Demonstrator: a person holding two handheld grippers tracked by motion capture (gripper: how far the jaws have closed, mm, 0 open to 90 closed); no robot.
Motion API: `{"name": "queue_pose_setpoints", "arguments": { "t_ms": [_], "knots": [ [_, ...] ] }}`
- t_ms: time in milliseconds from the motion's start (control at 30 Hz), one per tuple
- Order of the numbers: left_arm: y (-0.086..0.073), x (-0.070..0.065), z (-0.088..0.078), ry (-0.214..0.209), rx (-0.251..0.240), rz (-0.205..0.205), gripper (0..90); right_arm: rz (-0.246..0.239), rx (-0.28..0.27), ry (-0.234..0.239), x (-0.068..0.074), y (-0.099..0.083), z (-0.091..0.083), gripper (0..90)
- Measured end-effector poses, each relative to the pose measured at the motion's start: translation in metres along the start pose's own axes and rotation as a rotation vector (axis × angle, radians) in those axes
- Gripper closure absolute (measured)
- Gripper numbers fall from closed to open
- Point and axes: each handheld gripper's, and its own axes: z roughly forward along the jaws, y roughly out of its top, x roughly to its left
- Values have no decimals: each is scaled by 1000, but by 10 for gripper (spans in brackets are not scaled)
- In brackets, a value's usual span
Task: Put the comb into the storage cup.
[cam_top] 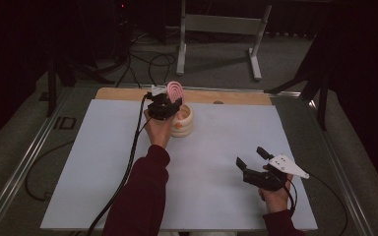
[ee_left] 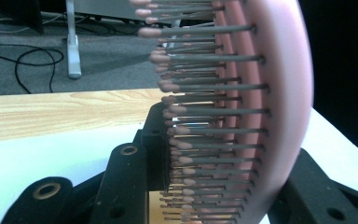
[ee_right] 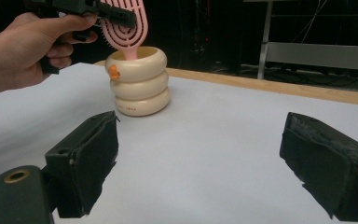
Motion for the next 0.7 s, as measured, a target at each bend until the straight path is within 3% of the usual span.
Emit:
{"name": "queue_pose_setpoints", "arguments": {
  "t_ms": [367, 700],
  "knots": [
    [2, 5, -2, 5, 33, 34, 624, -3, 3, 8, 1, 0, 3, 114],
    [2, 11, -2, 11, 52, 38, 611, -2, 4, 11, 2, 0, 4, 114]
  ]
}}
